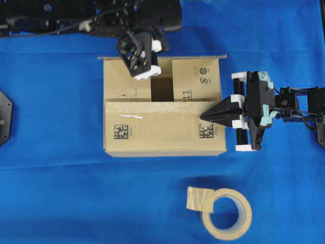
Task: Close the cardboard box.
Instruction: 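Fold the back flap forward over the box with the left gripper, then press the closed top flaps down with both grippers and center them on the seam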
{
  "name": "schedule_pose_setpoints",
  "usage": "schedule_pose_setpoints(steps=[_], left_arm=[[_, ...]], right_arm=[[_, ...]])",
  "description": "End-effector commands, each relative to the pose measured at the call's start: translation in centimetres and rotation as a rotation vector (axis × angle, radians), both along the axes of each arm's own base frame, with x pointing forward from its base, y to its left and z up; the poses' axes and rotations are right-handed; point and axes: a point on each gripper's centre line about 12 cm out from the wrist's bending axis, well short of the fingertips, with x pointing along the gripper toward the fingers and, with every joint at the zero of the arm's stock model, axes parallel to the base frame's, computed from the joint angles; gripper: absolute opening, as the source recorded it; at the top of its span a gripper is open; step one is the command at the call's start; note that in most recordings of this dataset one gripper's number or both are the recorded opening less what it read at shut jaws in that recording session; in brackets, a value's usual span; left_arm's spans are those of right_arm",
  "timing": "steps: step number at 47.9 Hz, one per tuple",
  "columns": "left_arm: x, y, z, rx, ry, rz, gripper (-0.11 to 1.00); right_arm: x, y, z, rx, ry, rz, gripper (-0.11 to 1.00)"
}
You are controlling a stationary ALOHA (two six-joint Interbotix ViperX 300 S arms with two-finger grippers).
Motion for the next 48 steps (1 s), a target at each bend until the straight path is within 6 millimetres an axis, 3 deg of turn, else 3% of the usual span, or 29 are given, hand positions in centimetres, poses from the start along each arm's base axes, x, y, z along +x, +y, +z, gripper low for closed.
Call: schedule_pose_setpoints(steps=[1, 13, 25, 48], left_arm=[[-0.4, -1.0, 1.6, 0.000, -0.057, -0.004, 0.03], [-1.3, -2.8, -1.5, -0.033, -0.077, 0.002, 0.03], [-2.4, -3.1, -5.0, -0.074, -0.089, 0.051, 0.03], [-3.1, -3.7, -5.4, -0.085, -0.124, 0.058, 0.03]], right_arm=[[0.3, -0.1, 0.7, -0.002, -0.027, -0.004, 0.01], [0.4, -0.1, 0.8, -0.003, -0.035, -0.002, 0.01], [0.5, -0.2, 0.9, -0.009, -0.041, -0.003, 0.01], [0.2, -2.8, 0.7, -0.011, -0.038, -0.086, 0.01]])
